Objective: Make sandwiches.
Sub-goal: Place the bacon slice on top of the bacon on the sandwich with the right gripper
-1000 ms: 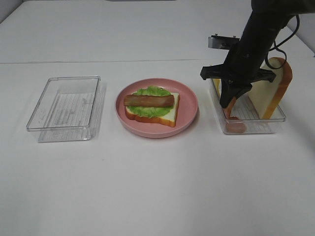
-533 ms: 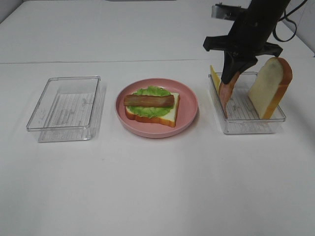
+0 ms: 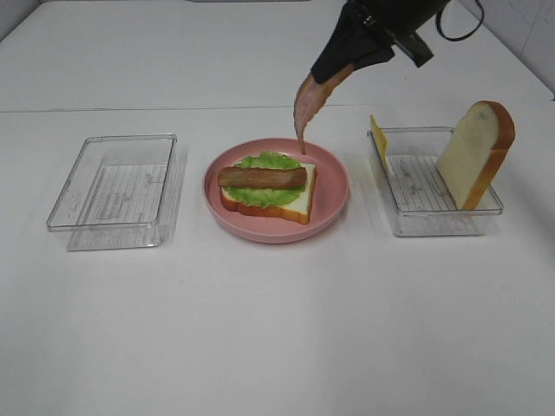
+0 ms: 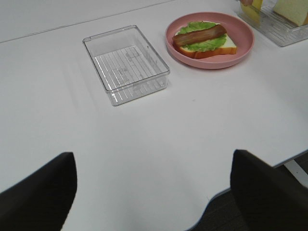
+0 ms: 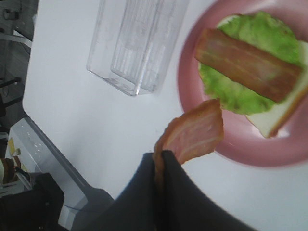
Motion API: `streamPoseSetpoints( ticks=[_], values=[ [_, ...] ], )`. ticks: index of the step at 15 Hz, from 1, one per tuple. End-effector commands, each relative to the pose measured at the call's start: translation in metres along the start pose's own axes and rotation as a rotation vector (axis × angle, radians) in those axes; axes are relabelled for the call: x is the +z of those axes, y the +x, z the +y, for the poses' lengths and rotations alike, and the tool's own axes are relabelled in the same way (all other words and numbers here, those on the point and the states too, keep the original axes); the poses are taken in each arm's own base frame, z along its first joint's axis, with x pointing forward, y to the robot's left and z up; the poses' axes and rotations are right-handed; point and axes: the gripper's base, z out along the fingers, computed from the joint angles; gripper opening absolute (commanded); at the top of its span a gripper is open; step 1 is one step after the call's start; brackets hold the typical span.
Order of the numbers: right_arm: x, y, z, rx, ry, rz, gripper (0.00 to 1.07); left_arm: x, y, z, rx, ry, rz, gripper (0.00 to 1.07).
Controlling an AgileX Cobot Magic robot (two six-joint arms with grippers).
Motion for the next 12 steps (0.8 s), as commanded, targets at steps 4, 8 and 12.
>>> streamPoseSetpoints(
  ticks=[4,8,12],
  values=[
    [0.082,-0.013,0.018,0.04,-0.139,-0.114,0.0,-0.001,0.0,0.0,-0.005,0.004,-0.016,0.83],
    [0.12,-0.016,-0.004,0.181,-0.215,-0.144,0.0,-0.001,0.0,0.0,-0.005,0.004,-0.016,0.83],
    [0.137,-0.013,-0.023,0.2,-0.154,-0.127,0.0,-0.001,0.0,0.0,-0.005,0.004,-0.016,0.83]
  ],
)
